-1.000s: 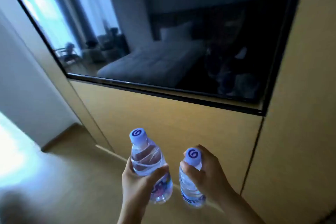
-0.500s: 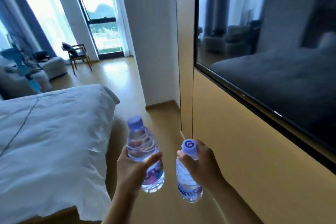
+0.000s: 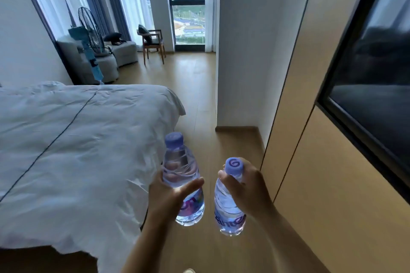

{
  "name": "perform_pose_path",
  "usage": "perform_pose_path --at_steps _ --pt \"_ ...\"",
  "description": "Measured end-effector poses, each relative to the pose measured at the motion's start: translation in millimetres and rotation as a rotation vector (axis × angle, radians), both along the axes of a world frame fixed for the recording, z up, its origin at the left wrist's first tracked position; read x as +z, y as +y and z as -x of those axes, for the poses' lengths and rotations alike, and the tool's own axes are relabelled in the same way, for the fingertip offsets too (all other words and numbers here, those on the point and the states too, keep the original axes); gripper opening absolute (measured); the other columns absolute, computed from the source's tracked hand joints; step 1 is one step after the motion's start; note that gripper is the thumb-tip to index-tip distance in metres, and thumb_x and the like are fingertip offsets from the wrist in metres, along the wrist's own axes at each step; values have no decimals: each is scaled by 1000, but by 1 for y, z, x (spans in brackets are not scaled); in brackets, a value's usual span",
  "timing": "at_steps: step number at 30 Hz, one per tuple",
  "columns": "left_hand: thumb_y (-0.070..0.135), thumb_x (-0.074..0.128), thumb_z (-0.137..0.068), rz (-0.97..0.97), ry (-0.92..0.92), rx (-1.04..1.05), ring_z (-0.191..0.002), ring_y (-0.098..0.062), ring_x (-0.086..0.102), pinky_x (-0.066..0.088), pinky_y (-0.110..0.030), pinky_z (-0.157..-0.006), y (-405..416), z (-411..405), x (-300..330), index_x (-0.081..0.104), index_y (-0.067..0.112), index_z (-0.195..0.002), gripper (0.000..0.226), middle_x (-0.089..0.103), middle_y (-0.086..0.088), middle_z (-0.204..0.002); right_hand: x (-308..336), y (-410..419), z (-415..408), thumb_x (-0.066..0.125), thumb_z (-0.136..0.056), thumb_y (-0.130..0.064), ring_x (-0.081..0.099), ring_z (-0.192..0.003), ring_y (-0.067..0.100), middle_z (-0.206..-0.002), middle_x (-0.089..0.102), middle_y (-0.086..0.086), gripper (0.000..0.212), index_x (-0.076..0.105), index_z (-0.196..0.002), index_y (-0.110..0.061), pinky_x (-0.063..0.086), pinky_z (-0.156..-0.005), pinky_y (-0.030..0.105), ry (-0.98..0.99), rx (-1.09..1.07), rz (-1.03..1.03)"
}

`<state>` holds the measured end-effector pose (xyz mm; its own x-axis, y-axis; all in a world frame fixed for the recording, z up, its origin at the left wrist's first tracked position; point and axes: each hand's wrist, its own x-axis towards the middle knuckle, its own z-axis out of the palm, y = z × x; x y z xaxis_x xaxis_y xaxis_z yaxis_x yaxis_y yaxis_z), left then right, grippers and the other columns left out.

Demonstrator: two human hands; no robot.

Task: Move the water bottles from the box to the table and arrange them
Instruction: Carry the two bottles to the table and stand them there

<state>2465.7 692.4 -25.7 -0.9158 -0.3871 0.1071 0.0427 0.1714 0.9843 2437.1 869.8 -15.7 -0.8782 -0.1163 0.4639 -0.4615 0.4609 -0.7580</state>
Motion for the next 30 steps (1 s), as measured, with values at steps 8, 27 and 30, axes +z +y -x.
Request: perform_pose_path --at_steps 8,27,30 --pt "50 82 -37 23 4 -77 -85 -8 67 53 -33 -83 -44 190 10 63 30 -89 60 70 15 -88 10 -42 176 44 -70 -56 51 -58 0 -60 46 -15 20 43 -68 -36 36 -58 9 -10 -19 -5" --pt "47 78 -48 129 -17 -110 -78 5 59 42 -1 -62 -97 636 4 52 37 -90 50 58 28 -87 20 -94 623 63 -86 -22 57 -57 -3 -56 48 -16 24 49 -67 -22 37 -55 0 -38 -59 10" --pt "51 74 -49 153 -24 -93 -87 -7 61 46 -12 -82 -98 700 17 51 31 -105 64 60 16 -99 30 -99 699 65 -83 -18 56 -53 2 -56 48 -18 23 51 -66 -22 38 -55 1 -15 -50 4"
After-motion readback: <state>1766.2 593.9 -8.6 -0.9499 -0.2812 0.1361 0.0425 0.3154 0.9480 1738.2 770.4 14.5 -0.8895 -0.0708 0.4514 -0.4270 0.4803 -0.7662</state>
